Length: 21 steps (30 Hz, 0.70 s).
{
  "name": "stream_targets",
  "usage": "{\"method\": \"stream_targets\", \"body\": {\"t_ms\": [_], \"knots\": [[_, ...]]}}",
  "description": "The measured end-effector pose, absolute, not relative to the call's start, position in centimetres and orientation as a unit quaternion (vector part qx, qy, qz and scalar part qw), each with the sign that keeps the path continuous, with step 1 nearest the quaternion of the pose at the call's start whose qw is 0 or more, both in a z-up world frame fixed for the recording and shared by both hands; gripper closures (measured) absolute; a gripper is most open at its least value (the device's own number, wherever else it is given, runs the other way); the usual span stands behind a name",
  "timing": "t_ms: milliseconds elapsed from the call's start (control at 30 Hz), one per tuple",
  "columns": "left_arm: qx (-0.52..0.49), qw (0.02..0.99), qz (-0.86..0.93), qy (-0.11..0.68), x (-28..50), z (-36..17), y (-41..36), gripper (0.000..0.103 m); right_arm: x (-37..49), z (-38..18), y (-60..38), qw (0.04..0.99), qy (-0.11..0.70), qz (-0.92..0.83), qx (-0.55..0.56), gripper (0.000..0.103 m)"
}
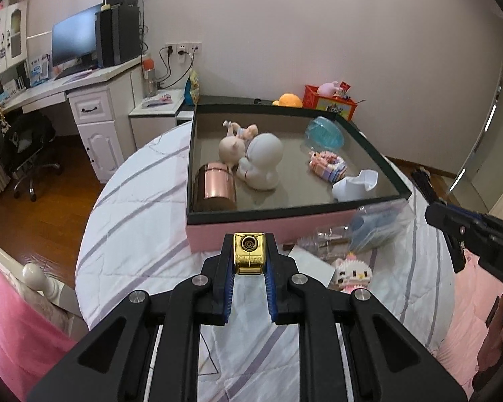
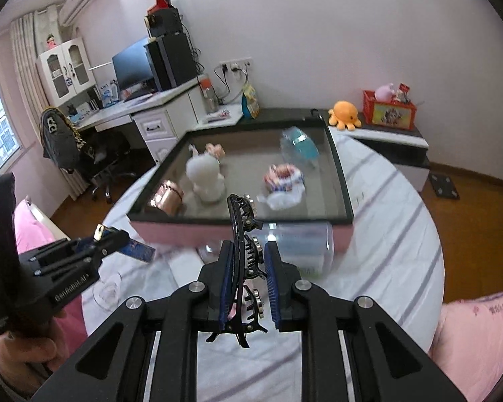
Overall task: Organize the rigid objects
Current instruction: 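Carry the tube and hair clip into the pink box and open both tools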
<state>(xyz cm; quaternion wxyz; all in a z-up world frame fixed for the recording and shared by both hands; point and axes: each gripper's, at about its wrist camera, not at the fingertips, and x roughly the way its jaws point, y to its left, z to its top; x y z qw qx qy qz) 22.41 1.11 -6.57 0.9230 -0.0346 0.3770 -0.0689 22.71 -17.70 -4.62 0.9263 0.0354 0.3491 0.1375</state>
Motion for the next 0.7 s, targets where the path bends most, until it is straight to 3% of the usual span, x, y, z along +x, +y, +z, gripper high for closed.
{"method": "stream_targets", "body": {"t_ms": [700], "knots": [[-0.031, 0.945, -0.084, 0.314, 28.4, -0.7, -0.6, 0.088, 31.2, -2.0, -16.1, 0.929, 0.33, 0.164, 0.036, 0.084]]}}
